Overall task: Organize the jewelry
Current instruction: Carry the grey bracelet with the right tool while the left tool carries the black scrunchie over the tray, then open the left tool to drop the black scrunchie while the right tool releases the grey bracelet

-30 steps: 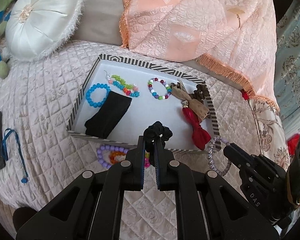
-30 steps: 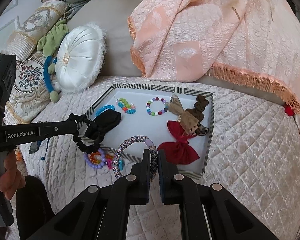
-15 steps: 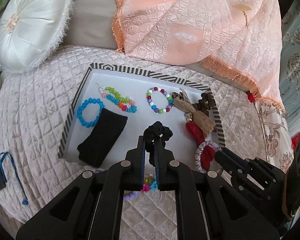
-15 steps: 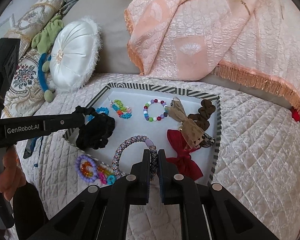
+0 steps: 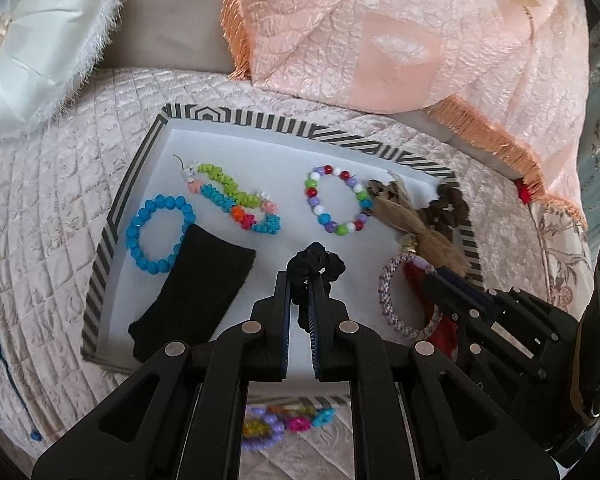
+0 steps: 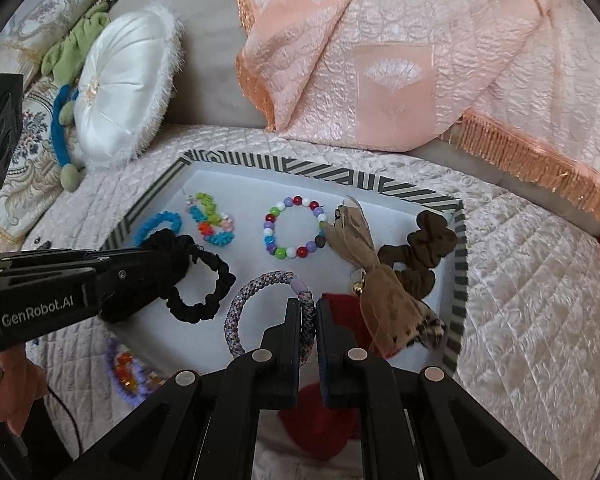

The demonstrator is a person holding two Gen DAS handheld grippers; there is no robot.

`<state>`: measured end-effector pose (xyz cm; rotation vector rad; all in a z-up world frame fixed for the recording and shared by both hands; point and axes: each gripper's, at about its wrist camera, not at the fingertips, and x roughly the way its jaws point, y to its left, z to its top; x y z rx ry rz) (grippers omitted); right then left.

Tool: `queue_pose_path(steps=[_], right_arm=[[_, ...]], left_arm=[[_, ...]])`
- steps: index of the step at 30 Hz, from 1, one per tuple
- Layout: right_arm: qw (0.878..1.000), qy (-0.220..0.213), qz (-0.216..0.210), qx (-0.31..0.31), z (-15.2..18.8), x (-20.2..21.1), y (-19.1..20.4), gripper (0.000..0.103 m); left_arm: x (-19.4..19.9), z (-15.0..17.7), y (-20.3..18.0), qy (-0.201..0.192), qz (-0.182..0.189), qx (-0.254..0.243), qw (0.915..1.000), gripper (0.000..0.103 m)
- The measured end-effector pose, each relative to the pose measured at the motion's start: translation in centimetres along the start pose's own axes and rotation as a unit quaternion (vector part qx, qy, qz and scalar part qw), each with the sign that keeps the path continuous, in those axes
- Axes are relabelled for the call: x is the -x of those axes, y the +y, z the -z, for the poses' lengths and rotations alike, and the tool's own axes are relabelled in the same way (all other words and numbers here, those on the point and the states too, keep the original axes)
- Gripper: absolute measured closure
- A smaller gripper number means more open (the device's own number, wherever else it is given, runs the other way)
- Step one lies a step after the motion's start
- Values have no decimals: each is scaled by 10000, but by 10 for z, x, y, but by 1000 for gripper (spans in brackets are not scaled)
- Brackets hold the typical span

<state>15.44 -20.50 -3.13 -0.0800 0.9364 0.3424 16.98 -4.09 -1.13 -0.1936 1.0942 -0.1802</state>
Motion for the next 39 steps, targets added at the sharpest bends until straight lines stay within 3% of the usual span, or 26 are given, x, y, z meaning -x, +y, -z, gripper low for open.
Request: queue_pose_path(steps=[16,22,25,27,31,39], right_arm=[[9980,504,279,264,-17,-52,-6,96],[9981,527,310,16,-16,-59,-17,96],[9983,513,262,-53,-16,-57,-20,95],[9987,453,233,-94,-15,-53,-20,94],[9991,341,116,-227,-14,-44,-21,80],[9993,140,-6,-341,-7,-25,-15,78]], left_arm=[[-36,8,21,258,-221,116,9994,96],[-38,9,21,246,-347,99,9990,95],[-36,10,20,235,-421,45,9988,85],[-35,11,18,226,-429,25,9988,67],[-30,14,16,240,-436,-18,9988,66],[-14,20,12,117,-536,-90,9985,65]])
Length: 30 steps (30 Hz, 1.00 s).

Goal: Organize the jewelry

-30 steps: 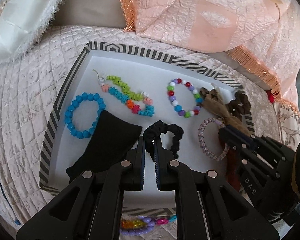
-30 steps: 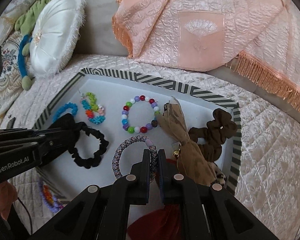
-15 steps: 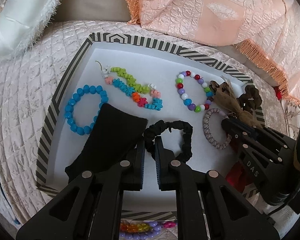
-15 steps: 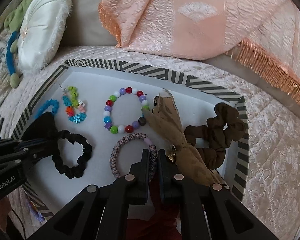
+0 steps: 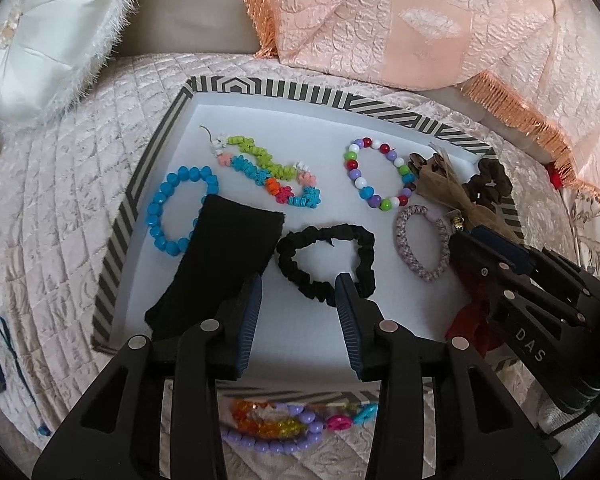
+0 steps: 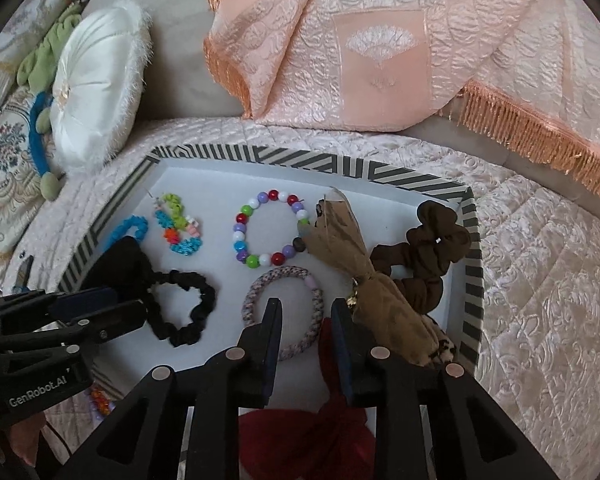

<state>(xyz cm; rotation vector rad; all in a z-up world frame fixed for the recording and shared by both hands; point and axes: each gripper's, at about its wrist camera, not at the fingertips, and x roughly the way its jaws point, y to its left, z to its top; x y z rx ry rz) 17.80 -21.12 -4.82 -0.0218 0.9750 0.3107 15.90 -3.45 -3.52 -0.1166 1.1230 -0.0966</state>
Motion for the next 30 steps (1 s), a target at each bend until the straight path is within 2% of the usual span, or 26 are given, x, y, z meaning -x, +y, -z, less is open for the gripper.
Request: queue_pose_path(steps=[12,25,30], right_arm=[[9996,-250,-121,-73,26,41,17,74],[9990,-330,-290,99,66,79,47,72],[9989,-281,-341,147,81,85,54,72]], left_arm=[[32,17,-1,-310,-212,-73,9993,63],[67,58,18,-403,-232,-24,9989,63],[79,74,38,-378,-110,209,9990,59]])
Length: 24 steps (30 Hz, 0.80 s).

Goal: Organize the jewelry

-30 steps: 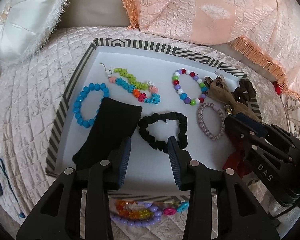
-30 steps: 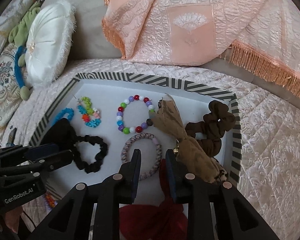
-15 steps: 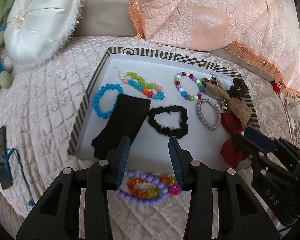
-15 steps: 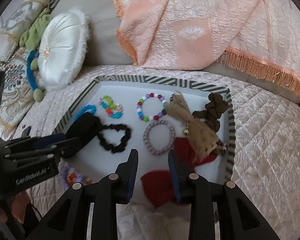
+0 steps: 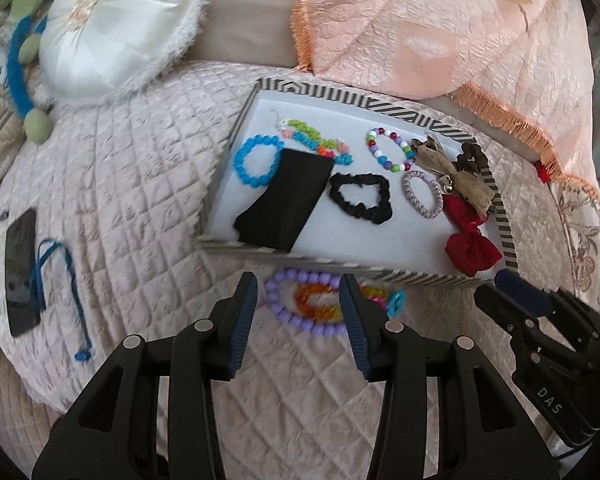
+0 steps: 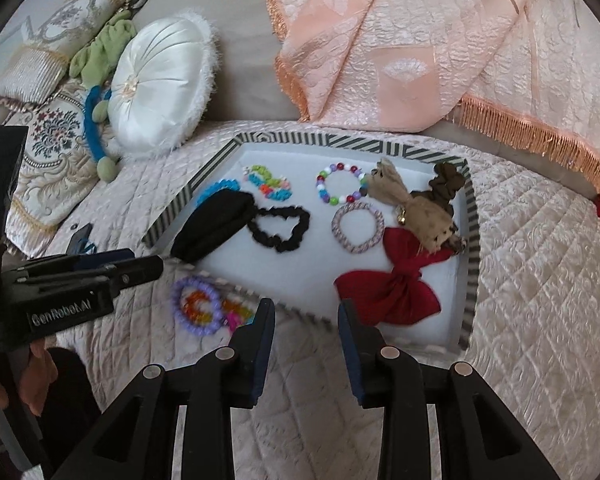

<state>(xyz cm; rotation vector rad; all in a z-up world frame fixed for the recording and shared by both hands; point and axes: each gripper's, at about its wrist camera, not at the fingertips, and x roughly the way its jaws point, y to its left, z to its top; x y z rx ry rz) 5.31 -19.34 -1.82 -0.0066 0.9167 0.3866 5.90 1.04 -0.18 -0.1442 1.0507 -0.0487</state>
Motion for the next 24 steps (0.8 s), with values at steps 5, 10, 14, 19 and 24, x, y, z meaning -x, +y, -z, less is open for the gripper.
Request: queue_pose_path(steps=[5,10,14,19,24], right_arm=[[9999,96,-75,-8,13,-2,4,72],[9998,173,-98,16,21,-4,9,72],[9996,233,-124,20,25,-7,12,72],[9995,267,-139,55,26,-9,17,72],[9994,295,-153,71,25,-12,19,72]], left_arm=[[3,11,17,86,-3,154,9998,57],[0,23,33,186,-58,324,9993,57],[-7,29,40,285,-66,425,9987,57],[-16,26,44,314,-42,580,9978,57],[-33,20,46,437,-5,748,9962,57]])
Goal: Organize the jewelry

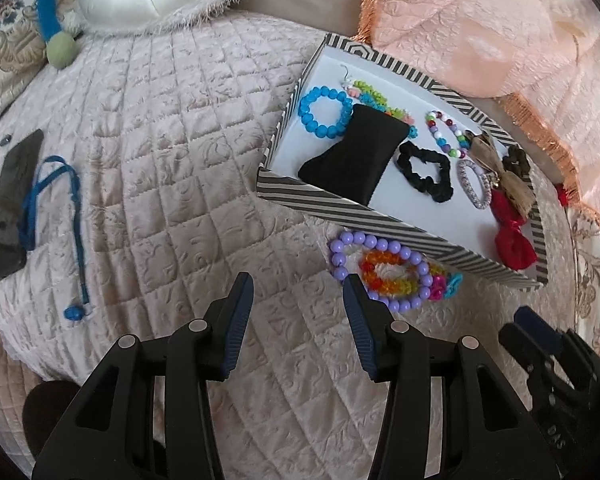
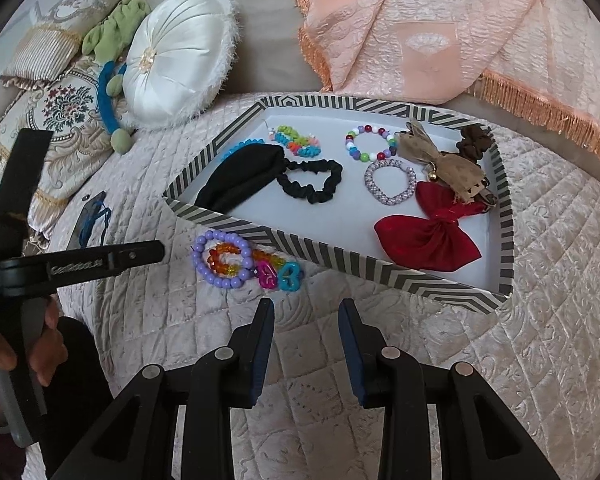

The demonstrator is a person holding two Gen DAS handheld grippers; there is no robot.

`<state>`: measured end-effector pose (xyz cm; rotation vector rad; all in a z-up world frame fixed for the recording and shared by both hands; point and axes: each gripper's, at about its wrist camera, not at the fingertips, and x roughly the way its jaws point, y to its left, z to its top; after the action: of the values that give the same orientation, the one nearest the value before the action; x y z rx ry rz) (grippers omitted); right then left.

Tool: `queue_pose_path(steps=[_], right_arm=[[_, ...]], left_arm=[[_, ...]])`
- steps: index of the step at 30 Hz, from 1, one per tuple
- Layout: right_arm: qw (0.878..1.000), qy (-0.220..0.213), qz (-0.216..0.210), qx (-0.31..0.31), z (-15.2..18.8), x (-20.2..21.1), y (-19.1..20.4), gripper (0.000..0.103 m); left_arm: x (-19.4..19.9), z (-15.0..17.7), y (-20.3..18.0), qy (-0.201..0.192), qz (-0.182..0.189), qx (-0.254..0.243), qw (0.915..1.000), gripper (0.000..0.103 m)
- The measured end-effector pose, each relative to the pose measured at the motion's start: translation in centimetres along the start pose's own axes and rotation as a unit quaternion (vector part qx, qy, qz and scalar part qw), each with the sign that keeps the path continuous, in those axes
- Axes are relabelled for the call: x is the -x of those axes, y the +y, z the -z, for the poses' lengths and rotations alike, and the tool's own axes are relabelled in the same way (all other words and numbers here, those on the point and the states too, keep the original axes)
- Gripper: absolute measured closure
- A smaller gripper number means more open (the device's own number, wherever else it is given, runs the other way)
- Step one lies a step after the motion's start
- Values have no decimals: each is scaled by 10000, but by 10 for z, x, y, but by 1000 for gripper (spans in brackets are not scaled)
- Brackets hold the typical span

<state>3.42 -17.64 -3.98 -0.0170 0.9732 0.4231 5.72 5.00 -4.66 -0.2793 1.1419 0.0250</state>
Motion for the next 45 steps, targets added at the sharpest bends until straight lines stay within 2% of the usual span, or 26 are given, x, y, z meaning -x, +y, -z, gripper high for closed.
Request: queue_pose_path(steps=[6,16,17,18,20,23,31,35,38,41,45], right_arm=[[9999,92,-30,-36,1,-8,-3,71],[9997,189,-113,-70,-2,-23,-5,71],[9997,191,-121,-68,-3,-24,-5,71],[9997,194,-132,-70,-4,-26,-5,71],[9996,201,-155,-76,-5,-30,-5,71],[9996,222,-180,-68,-6,-35,-4,71],[9991,81,-410,47,-15,-42,12,71],[9972,11,-647,364,-24,-43,31,71],[9934,51,-745,874,-28,-50,50,71],[9856,225,-705,1520,-30,-64,68,71],[9784,528,-505,1933,-29,-89,76,71]], left_arm=[[-22,-8,-6,155,-40,121,9998,57],[-37,-19,-16,50,-43,151,9999,57],[-37,-18,-17,28,-39,121,9999,59],[-38,-18,-18,-10,-63,57,10000,75],[-40,-18,-20,-33,-131,-42,9999,91],[-37,-16,-7,-37,17,30,10000,95],[-15,-6,34,-89,-27,111,9999,95],[-10,-4,52,-75,-28,254,9996,95],[-9,-4,56,-58,-3,289,9996,95],[-9,-4,58,-46,24,284,9996,95],[-11,-5,59,-16,45,298,9995,95]])
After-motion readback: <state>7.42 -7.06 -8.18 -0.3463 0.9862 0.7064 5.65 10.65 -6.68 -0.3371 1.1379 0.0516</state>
